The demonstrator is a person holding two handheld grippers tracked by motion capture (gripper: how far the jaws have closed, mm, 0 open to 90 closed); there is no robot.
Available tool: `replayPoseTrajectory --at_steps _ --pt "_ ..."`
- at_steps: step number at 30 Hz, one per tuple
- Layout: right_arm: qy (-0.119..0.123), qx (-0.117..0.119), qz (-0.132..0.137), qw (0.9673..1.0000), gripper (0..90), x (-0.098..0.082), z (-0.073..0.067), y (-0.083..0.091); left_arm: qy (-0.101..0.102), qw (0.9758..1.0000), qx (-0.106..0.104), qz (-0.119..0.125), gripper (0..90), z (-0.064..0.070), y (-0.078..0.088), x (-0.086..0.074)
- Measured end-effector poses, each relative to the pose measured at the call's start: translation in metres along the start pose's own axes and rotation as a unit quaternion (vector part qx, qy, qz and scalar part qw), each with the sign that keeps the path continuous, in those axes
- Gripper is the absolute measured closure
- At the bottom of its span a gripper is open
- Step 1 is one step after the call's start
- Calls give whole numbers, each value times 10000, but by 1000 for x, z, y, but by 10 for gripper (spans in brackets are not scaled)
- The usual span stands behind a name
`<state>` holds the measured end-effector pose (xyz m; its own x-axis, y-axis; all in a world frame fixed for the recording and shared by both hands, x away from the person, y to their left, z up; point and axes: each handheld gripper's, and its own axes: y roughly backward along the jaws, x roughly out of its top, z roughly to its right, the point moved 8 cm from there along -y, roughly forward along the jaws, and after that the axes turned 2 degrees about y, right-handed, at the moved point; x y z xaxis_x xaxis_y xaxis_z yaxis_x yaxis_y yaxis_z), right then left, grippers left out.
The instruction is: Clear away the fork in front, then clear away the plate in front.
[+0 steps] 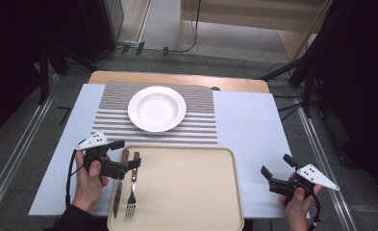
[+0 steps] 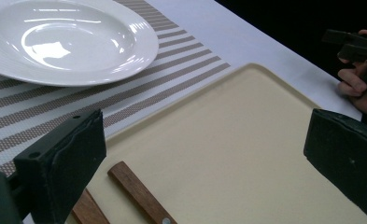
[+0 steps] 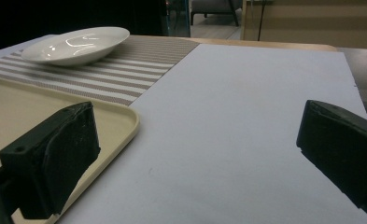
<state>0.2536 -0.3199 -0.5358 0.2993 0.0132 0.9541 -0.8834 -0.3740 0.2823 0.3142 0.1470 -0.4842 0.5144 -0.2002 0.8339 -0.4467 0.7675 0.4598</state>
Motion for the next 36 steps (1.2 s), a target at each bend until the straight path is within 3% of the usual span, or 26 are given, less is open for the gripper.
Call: replayPoseTrajectory --at_steps 10,14,22,23,27,29,32,36 --pt "28 3 -8 10000 0 0 0 -1 140 9998 77 73 0 -13 -4 6" --pt "8 5 9 10000 0 0 0 -1 191 9994 262 104 0 -20 -5 10" --pt "-3 4 32 10000 0 0 0 0 306 9987 372 152 0 -32 -5 22" --pt "-4 5 31 10000 0 0 0 0 328 9982 482 166 0 -35 -5 24" --pt "-13 11 33 10000 0 0 0 0 281 9972 668 211 0 -39 -7 27" --pt "-1 13 36 10000 0 0 0 0 262 9976 614 169 0 -39 -10 28" --pt "3 16 26 10000 0 0 0 0 208 9972 717 96 0 -42 -13 29" --pt "-11 5 29 10000 0 0 0 0 104 9952 973 32 5 -47 -16 33"
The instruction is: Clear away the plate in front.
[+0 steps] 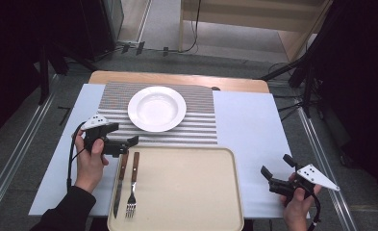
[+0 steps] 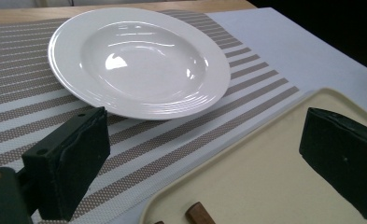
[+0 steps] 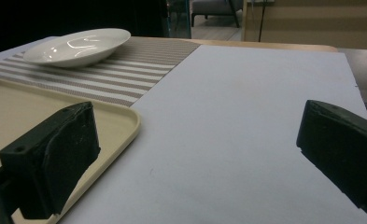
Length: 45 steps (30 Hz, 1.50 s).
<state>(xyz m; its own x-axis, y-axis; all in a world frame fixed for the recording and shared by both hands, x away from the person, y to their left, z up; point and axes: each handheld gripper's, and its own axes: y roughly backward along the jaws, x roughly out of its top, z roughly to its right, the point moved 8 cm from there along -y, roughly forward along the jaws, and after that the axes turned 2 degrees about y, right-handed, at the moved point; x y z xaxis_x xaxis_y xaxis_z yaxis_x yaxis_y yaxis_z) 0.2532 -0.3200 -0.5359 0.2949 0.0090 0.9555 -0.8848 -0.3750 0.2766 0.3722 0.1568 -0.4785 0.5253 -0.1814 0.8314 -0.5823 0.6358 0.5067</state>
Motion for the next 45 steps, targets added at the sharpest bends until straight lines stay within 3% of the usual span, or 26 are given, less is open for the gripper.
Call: replayPoseTrajectory --at_steps 10,13,16,19,25,33,45 --pt "9 22 1 10000 0 0 -1 0 23 10000 45 -65 5 -8 -10 7" --pt "23 28 -1 10000 0 0 -1 -1 -89 9996 256 -115 5 -14 -14 6" --pt "18 27 -1 10000 0 0 -1 0 -346 9984 376 -222 4 -16 -18 3" --pt "22 27 -3 10000 0 0 -1 -1 -417 9982 326 -270 4 -17 -20 3" --pt "30 30 -6 10000 0 0 -1 -1 -279 9992 201 -221 0 -23 -24 9" --pt "28 37 -3 10000 0 0 -1 -1 -155 9995 208 -198 0 -33 -32 14" --pt "32 37 0 10000 0 0 -1 -1 30 9994 137 -319 0 -49 -49 16"
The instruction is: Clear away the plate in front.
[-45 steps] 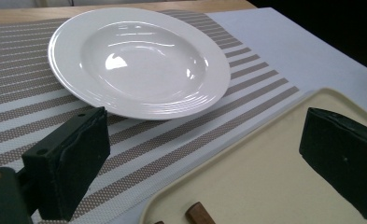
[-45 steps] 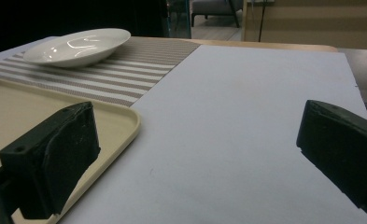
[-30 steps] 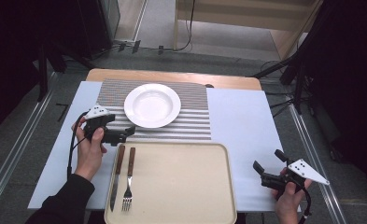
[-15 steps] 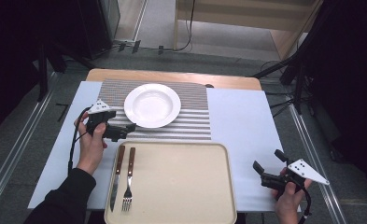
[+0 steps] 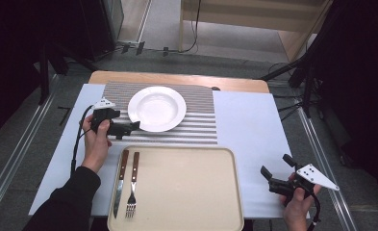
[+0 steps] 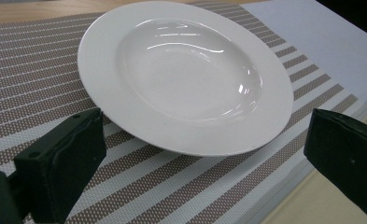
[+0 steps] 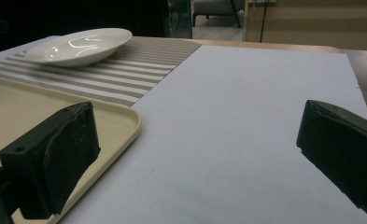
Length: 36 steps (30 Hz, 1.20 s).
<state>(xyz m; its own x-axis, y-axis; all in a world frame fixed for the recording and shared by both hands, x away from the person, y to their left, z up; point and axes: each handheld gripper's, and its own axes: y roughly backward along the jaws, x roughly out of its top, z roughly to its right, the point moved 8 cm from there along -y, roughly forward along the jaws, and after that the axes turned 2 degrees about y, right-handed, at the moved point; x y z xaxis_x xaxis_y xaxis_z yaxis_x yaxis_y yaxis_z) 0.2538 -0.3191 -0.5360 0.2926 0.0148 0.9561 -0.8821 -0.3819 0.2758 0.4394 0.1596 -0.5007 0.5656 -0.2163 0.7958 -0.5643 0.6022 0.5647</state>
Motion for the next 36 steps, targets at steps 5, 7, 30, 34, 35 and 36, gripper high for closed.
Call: replayPoseTrajectory --at_steps 5,7,30,34,35,36 --pt "-7 -7 -4 10000 0 0 0 0 118 9999 -23 -59 0 -6 -9 2" --pt "-4 -11 1 10000 0 0 0 0 163 9998 -14 -57 0 -9 -13 4" --pt "-48 20 34 10000 0 0 1 0 635 9977 18 -226 0 -36 -50 19" --pt "-55 33 45 10000 0 0 1 0 723 9968 37 -328 0 -40 -57 18" --pt "-57 36 45 10000 0 0 1 0 741 9966 31 -351 0 -41 -59 18" --pt "-57 35 46 10000 0 0 1 0 755 9965 35 -354 0 -42 -61 18"
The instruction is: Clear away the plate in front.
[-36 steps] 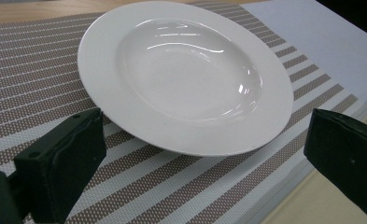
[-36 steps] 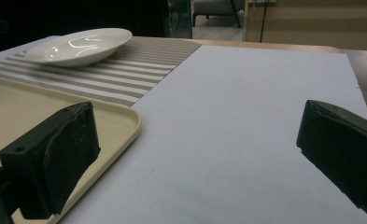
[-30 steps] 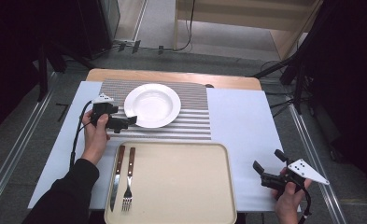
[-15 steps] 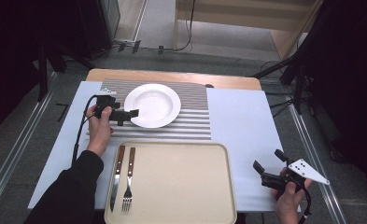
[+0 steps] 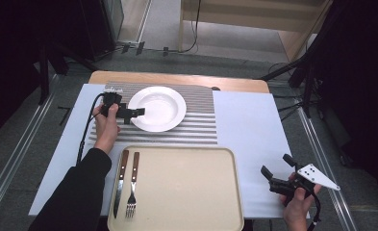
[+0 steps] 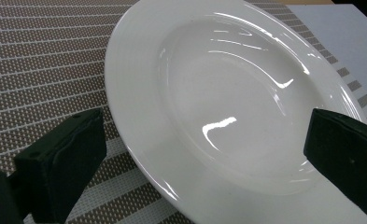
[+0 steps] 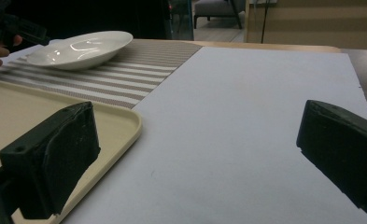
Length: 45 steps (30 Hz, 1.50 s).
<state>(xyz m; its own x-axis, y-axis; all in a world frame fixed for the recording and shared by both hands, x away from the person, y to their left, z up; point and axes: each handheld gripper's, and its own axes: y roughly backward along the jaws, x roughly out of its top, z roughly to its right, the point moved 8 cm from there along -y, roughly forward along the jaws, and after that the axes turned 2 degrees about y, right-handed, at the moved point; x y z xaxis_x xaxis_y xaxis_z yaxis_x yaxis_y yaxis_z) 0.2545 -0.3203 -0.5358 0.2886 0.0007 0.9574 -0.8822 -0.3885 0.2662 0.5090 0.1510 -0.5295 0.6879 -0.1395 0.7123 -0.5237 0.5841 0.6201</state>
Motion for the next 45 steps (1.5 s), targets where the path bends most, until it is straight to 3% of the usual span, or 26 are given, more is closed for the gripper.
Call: replayPoseTrajectory --at_steps 6,10,16,23,25,27,30,34,45 --pt "-6 3 -9 10000 0 0 0 0 140 9999 -47 -85 0 -3 -8 2" --pt "-3 6 -11 10000 0 0 0 0 292 9993 -200 -125 0 -5 -12 0" --pt "-22 21 -12 10000 0 0 0 0 327 9989 -282 -184 0 -5 -17 -4" --pt "-19 20 -13 10000 0 0 0 0 427 9986 -264 -190 65 -3 -21 -5" --pt "-19 21 -13 10000 0 0 0 0 502 9983 -213 -216 128 -4 -22 -5" --pt "-15 20 -12 10000 0 0 0 0 536 9979 -300 -229 127 -4 -22 -5" --pt "-12 21 -16 10000 0 -1 0 0 566 9979 -242 -224 154 -5 -22 -5" --pt "-25 28 -22 10000 0 -1 0 -1 852 9960 -176 -209 204 -7 -21 -3" --pt "-12 31 -21 10000 0 -1 0 -1 1128 9933 -203 -159 182 -4 -24 -1"
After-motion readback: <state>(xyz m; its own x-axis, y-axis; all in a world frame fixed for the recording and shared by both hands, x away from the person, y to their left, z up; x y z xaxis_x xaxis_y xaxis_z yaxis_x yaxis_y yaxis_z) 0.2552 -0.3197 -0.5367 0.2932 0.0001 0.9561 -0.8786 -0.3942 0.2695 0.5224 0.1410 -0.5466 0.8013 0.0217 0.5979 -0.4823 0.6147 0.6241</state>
